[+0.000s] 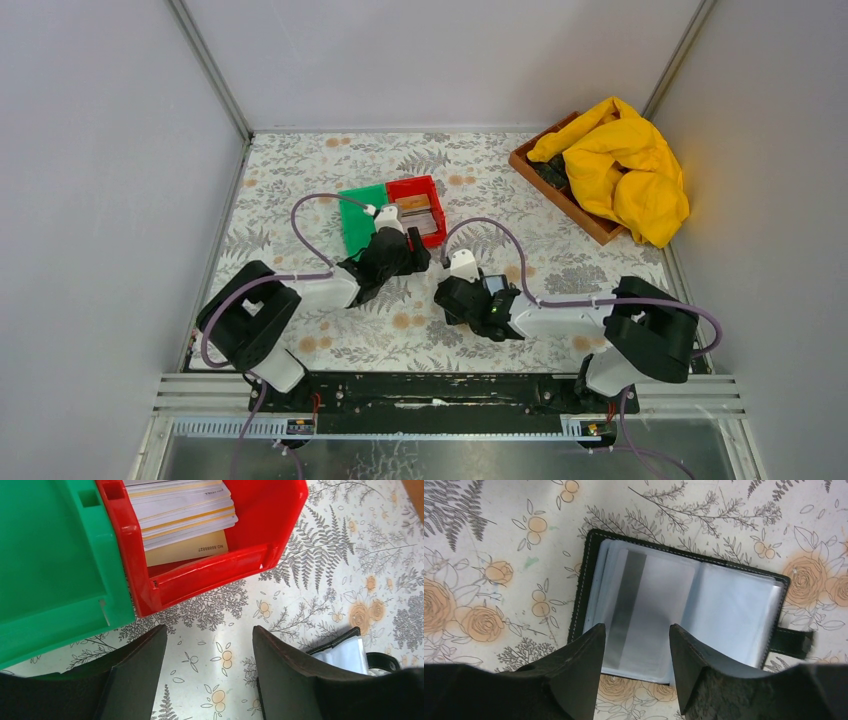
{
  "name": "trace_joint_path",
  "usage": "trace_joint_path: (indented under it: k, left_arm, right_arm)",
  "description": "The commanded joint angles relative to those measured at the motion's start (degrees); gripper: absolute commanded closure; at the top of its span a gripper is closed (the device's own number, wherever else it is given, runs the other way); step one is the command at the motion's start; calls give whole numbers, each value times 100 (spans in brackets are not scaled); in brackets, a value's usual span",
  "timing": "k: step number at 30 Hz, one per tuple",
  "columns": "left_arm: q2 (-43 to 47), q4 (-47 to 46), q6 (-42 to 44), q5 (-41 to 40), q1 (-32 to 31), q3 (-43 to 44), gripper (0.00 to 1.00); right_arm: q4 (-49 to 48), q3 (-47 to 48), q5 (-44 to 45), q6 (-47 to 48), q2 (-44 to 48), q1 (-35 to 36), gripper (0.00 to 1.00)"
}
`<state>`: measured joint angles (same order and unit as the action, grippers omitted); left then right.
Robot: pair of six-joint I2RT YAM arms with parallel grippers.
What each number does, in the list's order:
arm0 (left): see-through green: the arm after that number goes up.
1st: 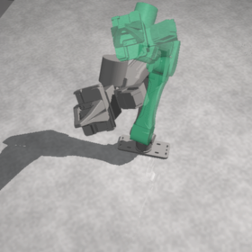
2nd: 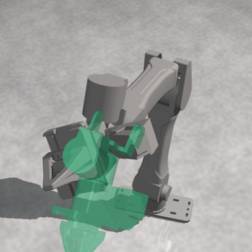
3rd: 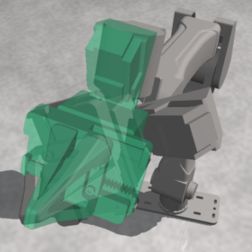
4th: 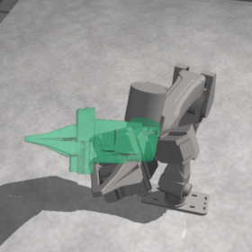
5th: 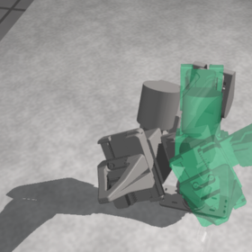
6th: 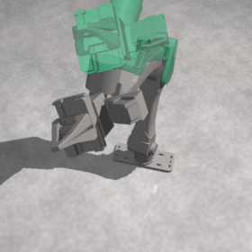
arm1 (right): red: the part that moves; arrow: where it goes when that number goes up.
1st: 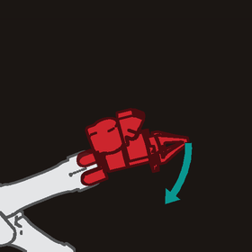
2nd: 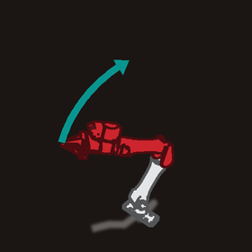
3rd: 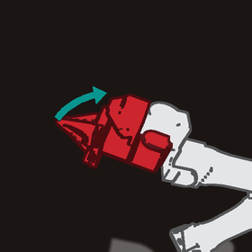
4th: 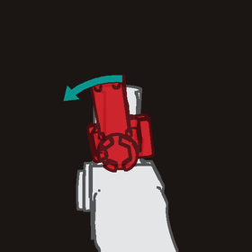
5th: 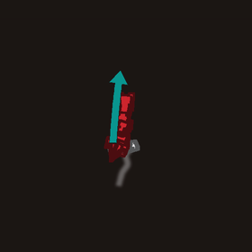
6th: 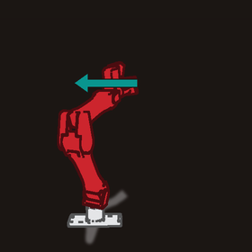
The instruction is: Take the credit cards out of the card holder
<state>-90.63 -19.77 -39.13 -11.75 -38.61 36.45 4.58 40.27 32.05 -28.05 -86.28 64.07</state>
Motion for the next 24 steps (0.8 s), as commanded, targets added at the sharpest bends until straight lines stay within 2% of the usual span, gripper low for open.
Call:
trace_joint_path:
  k: [1, 8, 19, 24]
  left_arm:
    - [275, -500, 121, 86, -114, -138, 29]
    - [458, -574, 261, -44, -252, -196, 29]
    - [316, -547, 284, 132, -261, -118, 29]
    - [244, -585, 300, 249, -270, -87, 28]
  right_arm:
    - [-234, 179, 14, 11, -215, -48, 43]
    - [-329, -22, -116, -162, -228, -108, 56]
    - [-603, -421, -613, -395, 30, -397, 96]
    - [-623, -475, -619, -394, 318, -422, 100]
